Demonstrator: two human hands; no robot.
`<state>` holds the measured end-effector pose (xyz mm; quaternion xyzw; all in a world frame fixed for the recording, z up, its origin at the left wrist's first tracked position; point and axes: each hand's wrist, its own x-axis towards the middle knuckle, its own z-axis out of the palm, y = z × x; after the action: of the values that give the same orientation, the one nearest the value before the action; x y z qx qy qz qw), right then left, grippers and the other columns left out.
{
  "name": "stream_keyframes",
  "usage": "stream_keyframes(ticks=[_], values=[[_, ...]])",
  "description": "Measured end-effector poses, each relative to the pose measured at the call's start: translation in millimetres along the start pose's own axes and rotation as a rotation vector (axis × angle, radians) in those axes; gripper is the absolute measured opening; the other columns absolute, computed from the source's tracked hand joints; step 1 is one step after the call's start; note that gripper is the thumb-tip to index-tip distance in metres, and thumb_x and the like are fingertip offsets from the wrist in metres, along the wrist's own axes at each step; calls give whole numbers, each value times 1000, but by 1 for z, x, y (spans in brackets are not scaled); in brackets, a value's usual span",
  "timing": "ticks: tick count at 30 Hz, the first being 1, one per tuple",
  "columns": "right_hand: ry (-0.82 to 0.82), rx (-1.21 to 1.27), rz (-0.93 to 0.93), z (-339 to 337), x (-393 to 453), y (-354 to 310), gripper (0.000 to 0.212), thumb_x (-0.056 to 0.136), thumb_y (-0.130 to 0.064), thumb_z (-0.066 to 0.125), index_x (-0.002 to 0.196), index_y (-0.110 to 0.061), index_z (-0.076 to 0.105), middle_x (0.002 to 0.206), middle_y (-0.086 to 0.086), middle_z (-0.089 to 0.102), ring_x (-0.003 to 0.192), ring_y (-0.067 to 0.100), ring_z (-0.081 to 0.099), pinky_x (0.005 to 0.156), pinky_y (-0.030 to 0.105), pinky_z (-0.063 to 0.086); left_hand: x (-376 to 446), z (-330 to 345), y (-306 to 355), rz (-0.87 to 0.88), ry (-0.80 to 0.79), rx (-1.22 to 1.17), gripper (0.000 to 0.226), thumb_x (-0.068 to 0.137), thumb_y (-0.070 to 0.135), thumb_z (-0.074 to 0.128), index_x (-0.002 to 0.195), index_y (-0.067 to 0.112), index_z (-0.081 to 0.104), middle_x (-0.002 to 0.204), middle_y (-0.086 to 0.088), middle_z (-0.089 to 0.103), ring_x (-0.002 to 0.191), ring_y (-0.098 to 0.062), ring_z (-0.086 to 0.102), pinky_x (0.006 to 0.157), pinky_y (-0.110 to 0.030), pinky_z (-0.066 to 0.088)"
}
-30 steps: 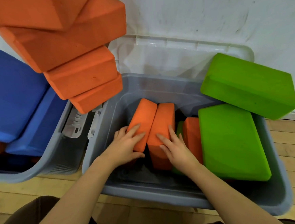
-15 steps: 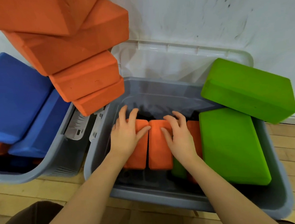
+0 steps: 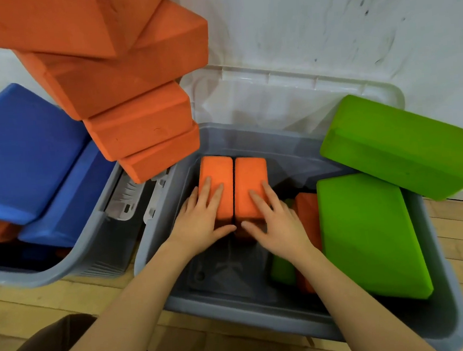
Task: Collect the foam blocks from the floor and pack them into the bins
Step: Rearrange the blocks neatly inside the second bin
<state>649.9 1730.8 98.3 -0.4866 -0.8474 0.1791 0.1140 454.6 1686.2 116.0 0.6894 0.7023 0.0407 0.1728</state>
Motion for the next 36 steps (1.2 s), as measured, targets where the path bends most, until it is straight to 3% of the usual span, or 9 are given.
stream_keyframes(ticks=[4, 7, 15, 18, 22, 26, 29, 33, 36], values=[[-67, 34, 3, 8, 10, 6, 104, 69, -46, 77, 150, -28, 14, 158, 5, -13, 125, 35, 45, 94, 40, 48, 20, 0, -6, 18, 5, 70, 109, 76, 52, 69, 150, 26, -8, 156, -2, -17, 143, -33, 4, 114, -45, 16], [-2, 82, 27, 19, 19, 5, 99, 76, -30, 76, 150, -31, 11, 158, 6, -13, 123, 37, 47, 84, 42, 53, 29, 4, -7, 12, 52, 95, 108, 78, 44, 70, 150, 24, -7, 156, -2, -17, 144, -33, 3, 115, -41, 14], [149, 206, -20, 36, 22, -6, 82, 81, -21, 72, 148, -27, 24, 158, 8, 1, 131, 38, 39, 84, 51, 53, 29, 3, -25, 43, 141, -73, 91, 82, 26, 70, 149, 25, 9, 150, 17, -8, 145, -27, -1, 110, -41, 29], [153, 243, 4, 39, 24, -8, 82, 82, -16, 71, 148, -29, 24, 158, 4, -2, 133, 38, 36, 84, 52, 53, 29, 5, -25, 49, 162, -54, 89, 81, 23, 71, 149, 23, 14, 152, 15, 0, 145, -25, -1, 110, -39, 28], [125, 204, 49, 40, 29, -13, 80, 81, -21, 72, 147, -30, 28, 159, 4, 1, 133, 34, 37, 82, 49, 54, 28, 9, -26, 42, 264, 118, 94, 65, 26, 83, 144, 14, 33, 151, -3, 31, 140, -30, 25, 111, -43, 19], [132, 30, 96, 31, 33, -18, 79, 77, -35, 74, 145, -31, 32, 158, 7, 10, 113, 33, 55, 80, 44, 54, 28, 5, -18, -3, 201, 223, 91, 84, 38, 64, 149, 16, 5, 158, -3, 6, 145, -24, 5, 116, -41, 4], [66, -26, 118, 20, 33, -24, 77, 80, -40, 69, 146, -35, 28, 159, 4, 7, 124, 33, 45, 94, 44, 46, 23, -2, -16, -6, 126, 253, 89, 90, 47, 52, 149, 16, -6, 158, -4, -7, 145, -24, -5, 116, -40, -4], [30, -16, 146, -3, 18, -26, 70, 82, -43, 65, 144, -33, 34, 156, 4, 22, 129, 36, 37, 100, 45, 42, 8, -16, -4, 47, 91, 169, 77, 94, 48, 42, 150, 14, 1, 158, -7, -2, 145, -23, -3, 116, -40, -4], [219, 26, 199, -18, -5, -23, 62, 83, -46, 50, 139, -19, 46, 143, 11, 44, 120, 37, 49, 97, 44, 42, 1, -21, 15, 156, 181, 52, 65, 95, 39, 44, 148, 10, 20, 156, -10, 18, 145, -25, 11, 115, -42, 5]])
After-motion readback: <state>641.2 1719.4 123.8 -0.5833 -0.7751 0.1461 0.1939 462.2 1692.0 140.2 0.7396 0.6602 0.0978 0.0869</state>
